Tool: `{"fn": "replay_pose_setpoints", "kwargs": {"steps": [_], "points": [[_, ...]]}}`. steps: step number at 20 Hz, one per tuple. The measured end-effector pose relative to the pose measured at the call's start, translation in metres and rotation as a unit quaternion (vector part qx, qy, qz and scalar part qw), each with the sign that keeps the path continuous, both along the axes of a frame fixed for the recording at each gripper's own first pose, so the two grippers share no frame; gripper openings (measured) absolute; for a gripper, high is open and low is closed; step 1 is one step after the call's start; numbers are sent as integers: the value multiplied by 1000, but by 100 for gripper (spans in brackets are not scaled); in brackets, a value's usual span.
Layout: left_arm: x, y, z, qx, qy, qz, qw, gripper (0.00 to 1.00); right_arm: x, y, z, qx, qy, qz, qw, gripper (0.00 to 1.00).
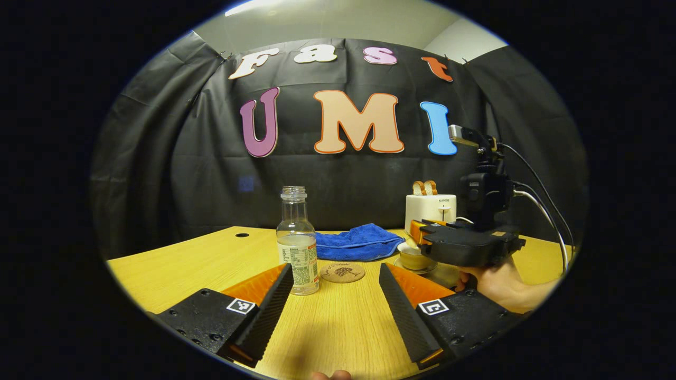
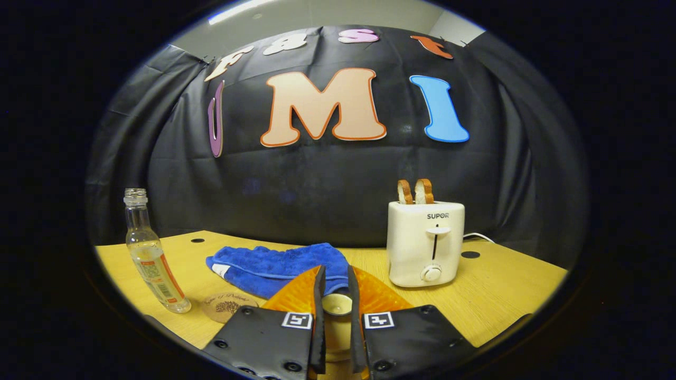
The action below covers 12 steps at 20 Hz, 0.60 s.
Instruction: Open the teacup lid with one hand, grasp the water bottle and pour water into the teacup with the other hand; after pouring, place the water bottle on the coaster and then close the teacup lid.
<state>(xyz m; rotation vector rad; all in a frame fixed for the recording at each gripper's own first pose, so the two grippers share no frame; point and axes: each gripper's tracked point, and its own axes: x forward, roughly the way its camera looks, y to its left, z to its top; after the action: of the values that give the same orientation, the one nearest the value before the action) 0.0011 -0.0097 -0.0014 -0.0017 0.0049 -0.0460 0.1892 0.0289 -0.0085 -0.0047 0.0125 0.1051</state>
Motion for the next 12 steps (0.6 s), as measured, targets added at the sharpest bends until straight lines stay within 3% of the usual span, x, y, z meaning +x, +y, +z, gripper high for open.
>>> {"fn": "replay_pose_setpoints", "kwargs": {"steps": [12], "points": [[7,22,-1,3,0,30,1000,95,-86,-53,7,0,-3,-13,1000,21]]}}
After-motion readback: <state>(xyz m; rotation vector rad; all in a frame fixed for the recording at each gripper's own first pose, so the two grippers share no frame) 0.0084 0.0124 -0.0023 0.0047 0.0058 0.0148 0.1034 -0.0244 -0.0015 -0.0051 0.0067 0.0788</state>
